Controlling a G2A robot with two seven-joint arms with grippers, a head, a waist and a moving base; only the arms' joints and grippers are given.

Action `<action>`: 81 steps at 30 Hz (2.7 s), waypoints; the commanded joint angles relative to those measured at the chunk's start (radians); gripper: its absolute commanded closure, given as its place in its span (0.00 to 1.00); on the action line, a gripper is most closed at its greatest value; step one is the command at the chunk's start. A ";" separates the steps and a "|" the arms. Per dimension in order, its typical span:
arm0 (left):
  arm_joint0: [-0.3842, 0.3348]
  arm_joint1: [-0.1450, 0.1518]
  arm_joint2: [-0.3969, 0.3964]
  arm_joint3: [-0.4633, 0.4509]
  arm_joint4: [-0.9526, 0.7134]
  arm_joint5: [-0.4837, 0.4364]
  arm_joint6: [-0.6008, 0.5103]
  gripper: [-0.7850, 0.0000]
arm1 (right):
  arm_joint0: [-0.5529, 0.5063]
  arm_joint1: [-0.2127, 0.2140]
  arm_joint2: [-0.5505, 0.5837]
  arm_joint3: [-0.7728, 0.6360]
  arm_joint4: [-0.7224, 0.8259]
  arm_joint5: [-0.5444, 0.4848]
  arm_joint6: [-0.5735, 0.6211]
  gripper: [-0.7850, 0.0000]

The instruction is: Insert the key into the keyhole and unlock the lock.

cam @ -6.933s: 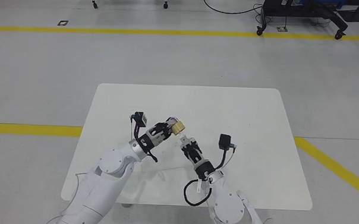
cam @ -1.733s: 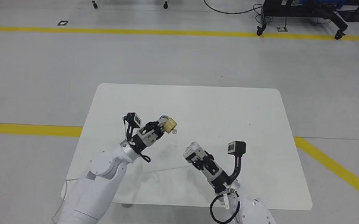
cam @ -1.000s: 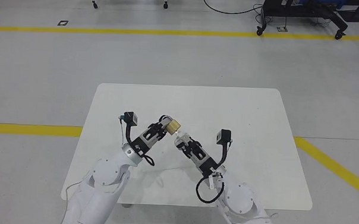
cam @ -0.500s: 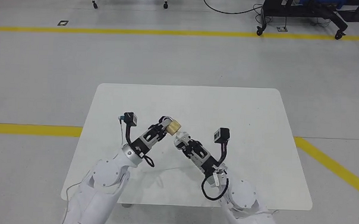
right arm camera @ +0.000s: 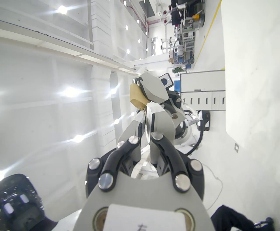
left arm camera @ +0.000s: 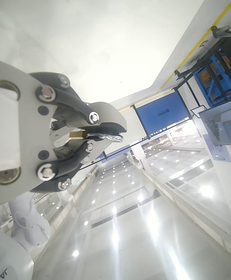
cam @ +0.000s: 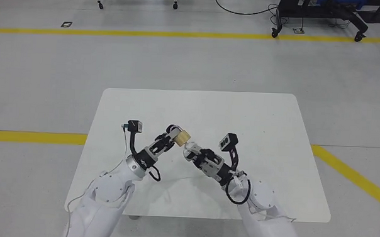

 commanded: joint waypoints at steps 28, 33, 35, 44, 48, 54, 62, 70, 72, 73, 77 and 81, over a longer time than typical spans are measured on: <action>0.048 0.012 -0.026 -0.033 0.259 -0.135 0.113 1.00 | 0.180 0.028 0.014 0.243 0.317 0.395 0.395 1.00; 0.053 0.013 -0.029 -0.036 0.271 -0.149 0.139 1.00 | 0.185 0.032 0.015 0.252 0.327 0.390 0.384 1.00; 0.054 0.013 -0.029 -0.036 0.272 -0.153 0.144 1.00 | 0.183 0.034 0.016 0.250 0.330 0.389 0.379 1.00; 0.047 0.013 -0.025 -0.036 0.270 -0.140 0.146 1.00 | 0.151 0.049 0.045 0.195 0.237 0.320 0.256 0.00; 0.047 0.014 -0.029 -0.043 0.290 -0.108 0.151 1.00 | 0.086 0.064 0.092 0.119 0.186 0.276 0.242 0.00; 0.061 0.021 -0.039 -0.068 0.405 -0.042 0.143 1.00 | -0.047 0.080 0.180 -0.014 0.148 0.151 0.170 0.00; 0.080 0.031 0.000 -0.089 0.843 0.167 0.136 1.00 | -0.047 0.080 0.180 -0.014 0.148 0.151 0.170 0.00; 0.006 0.014 0.114 0.022 1.016 0.280 0.104 1.00 | -0.047 0.080 0.180 -0.014 0.148 0.151 0.170 0.00; -0.012 0.010 0.124 0.044 1.016 0.289 0.116 1.00 | -0.047 0.080 0.180 -0.014 0.148 0.151 0.170 0.00; -0.017 0.008 0.127 0.053 1.012 0.291 0.118 1.00 | -0.047 0.080 0.180 -0.014 0.148 0.151 0.170 0.00; -0.029 0.006 0.134 0.083 1.035 0.307 0.110 0.00 | -0.047 0.080 0.180 -0.014 0.148 0.151 0.170 0.00; -0.032 0.007 0.130 0.095 1.057 0.320 0.115 0.00 | -0.047 0.080 0.180 -0.014 0.148 0.151 0.170 0.00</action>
